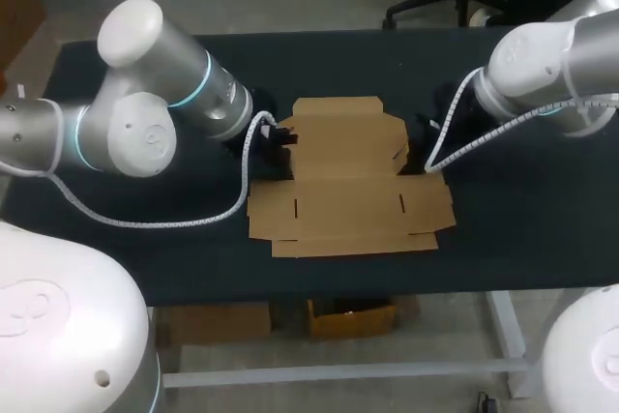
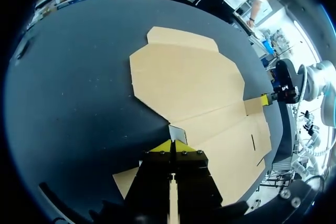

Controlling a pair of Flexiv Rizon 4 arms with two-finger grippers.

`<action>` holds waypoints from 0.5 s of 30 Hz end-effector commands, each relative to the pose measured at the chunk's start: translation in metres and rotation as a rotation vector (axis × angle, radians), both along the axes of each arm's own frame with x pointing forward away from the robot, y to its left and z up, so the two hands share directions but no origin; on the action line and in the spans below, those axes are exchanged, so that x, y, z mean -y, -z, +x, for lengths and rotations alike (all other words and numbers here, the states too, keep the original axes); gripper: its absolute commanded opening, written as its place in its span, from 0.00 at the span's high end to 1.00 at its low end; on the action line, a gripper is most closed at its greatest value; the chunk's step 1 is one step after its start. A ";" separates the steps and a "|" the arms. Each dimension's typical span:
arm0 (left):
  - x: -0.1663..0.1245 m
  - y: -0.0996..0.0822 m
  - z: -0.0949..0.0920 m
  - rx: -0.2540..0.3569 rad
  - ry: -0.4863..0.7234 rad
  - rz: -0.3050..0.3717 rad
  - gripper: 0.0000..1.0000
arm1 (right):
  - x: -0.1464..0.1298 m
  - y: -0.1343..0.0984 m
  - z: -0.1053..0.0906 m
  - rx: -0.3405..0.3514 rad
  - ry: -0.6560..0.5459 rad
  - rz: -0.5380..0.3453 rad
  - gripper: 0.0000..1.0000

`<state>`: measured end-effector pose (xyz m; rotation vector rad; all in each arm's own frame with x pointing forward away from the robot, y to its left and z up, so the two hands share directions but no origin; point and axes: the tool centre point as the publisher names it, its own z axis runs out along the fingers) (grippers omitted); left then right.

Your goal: Assemble the packaging by folding the flat box into shape, placing the metal phone stand inside, and closing the box properly

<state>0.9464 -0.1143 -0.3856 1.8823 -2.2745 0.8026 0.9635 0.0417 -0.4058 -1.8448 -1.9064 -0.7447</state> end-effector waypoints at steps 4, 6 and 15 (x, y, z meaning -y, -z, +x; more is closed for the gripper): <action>0.005 -0.002 0.000 0.003 0.002 0.015 1.00 | -0.007 -0.002 0.000 0.009 -0.005 -0.014 1.00; 0.005 -0.002 0.000 0.003 0.003 0.015 1.00 | -0.009 -0.002 0.000 0.013 -0.013 -0.016 1.00; 0.007 -0.004 0.000 0.009 0.011 0.020 1.00 | -0.013 -0.003 0.000 0.036 -0.038 -0.034 1.00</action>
